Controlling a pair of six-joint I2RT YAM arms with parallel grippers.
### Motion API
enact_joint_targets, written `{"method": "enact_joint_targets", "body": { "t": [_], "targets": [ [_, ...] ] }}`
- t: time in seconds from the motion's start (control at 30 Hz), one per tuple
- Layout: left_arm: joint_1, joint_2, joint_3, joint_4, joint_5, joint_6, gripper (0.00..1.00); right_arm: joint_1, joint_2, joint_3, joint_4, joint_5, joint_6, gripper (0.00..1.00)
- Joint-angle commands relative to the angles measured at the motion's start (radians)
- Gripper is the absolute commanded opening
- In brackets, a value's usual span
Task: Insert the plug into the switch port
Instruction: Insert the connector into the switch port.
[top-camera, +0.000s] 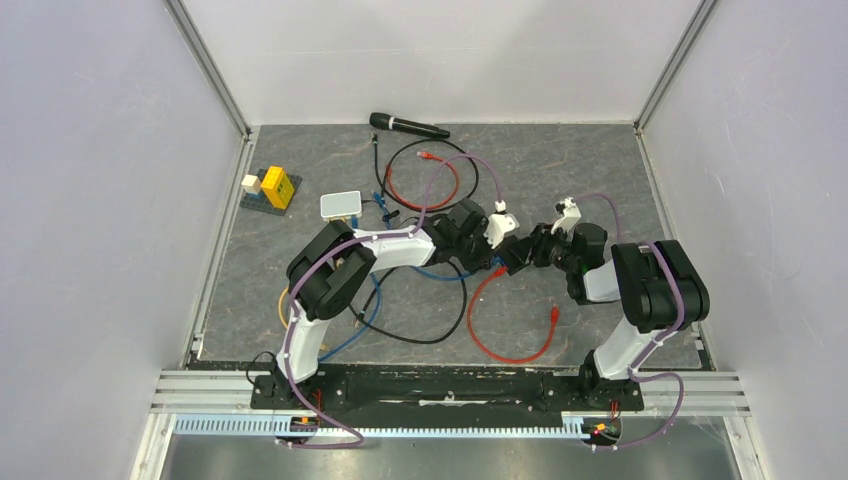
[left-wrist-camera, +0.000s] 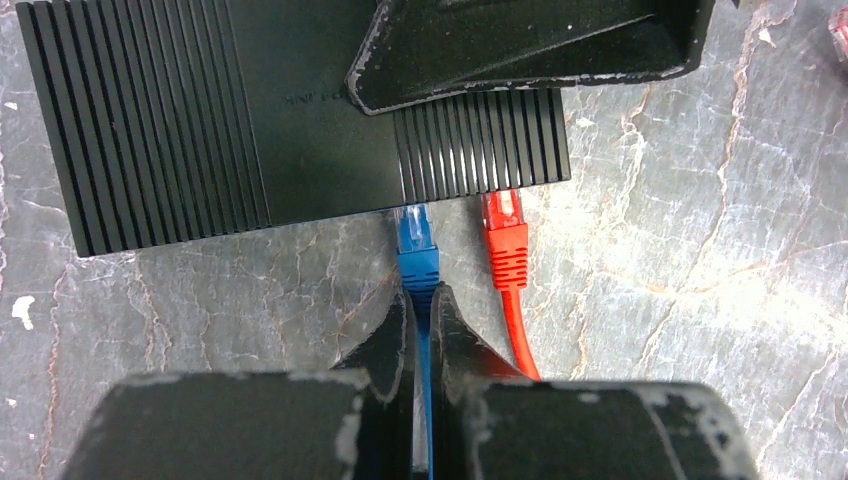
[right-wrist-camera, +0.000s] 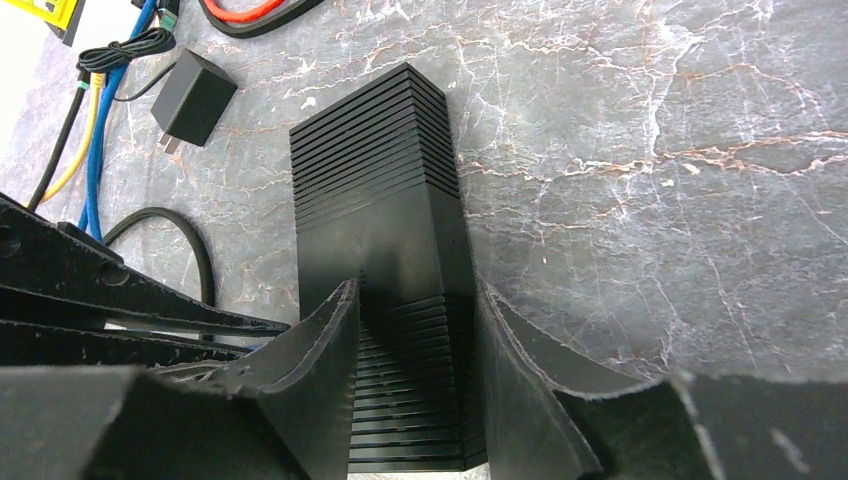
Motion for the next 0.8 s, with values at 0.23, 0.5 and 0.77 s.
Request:
{"method": "enact_joint_targets", "body": {
  "t": [0.23, 0.5, 0.77],
  "targets": [
    [-0.121, 0.017, 0.045, 0.547, -0.008, 0.124, 0.02, 0.192, 0.07, -0.178, -0.356, -0.389, 0.165, 0.36],
    [-0.045, 0.031, 0.07, 0.62, -0.109, 0.048, 0.02, 0.248, 0.094, -0.195, -0.31, -0.374, 0.197, 0.35],
    [-0.026, 0.061, 0.182, 0.643, -0.001, -0.103, 0.02, 0.29, 0.107, -0.2, -0.261, -0.402, 0.237, 0.36]
  ]
}}
